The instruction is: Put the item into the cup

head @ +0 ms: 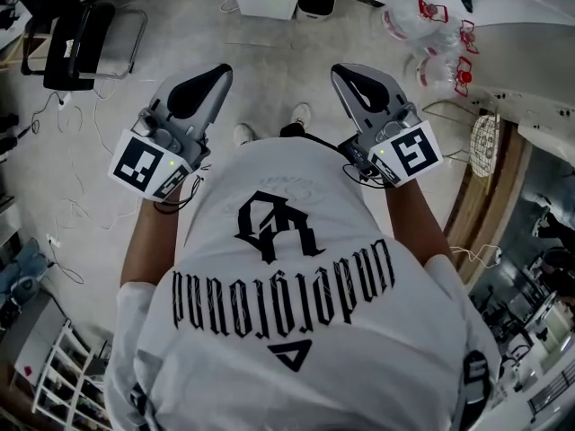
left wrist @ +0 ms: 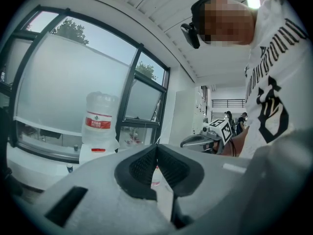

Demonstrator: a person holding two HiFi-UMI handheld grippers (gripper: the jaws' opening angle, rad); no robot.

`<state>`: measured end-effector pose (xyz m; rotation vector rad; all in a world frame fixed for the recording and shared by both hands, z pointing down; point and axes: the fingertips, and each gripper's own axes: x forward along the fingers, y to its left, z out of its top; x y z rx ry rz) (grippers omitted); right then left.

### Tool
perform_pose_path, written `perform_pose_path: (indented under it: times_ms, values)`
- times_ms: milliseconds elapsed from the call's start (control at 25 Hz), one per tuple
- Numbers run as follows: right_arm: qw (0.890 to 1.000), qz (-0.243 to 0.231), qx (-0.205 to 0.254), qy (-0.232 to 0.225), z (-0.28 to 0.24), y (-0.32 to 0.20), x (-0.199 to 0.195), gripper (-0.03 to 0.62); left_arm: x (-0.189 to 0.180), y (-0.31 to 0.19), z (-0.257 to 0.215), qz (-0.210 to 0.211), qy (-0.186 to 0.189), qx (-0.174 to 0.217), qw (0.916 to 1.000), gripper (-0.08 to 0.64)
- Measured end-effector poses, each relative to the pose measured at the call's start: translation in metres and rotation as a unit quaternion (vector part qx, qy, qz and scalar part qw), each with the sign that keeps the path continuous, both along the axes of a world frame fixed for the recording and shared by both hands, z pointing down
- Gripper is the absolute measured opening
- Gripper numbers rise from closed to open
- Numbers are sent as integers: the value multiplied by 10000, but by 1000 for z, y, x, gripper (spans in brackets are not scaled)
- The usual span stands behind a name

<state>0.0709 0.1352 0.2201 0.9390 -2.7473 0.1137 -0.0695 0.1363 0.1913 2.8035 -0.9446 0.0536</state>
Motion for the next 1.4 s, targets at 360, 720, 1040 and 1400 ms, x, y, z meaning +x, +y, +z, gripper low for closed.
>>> perform_pose_path:
  times_ms: [360, 720, 1040, 1400]
  values:
    - [9996, 245, 94, 53, -3, 47, -59, 17, -64, 41, 1, 198, 77, 44, 9998, 15]
    - [9993, 348, 144, 34, -7, 82, -97, 17, -99, 70, 3, 275, 188, 39, 9994, 15]
    - [9995, 271, 141, 58, -6, 96, -112, 17, -102, 83, -2, 317, 287, 93, 9990, 15]
    - [9996, 254, 131, 40, -10, 98, -117, 17, -98, 85, -4, 370, 358, 90, 9986, 15]
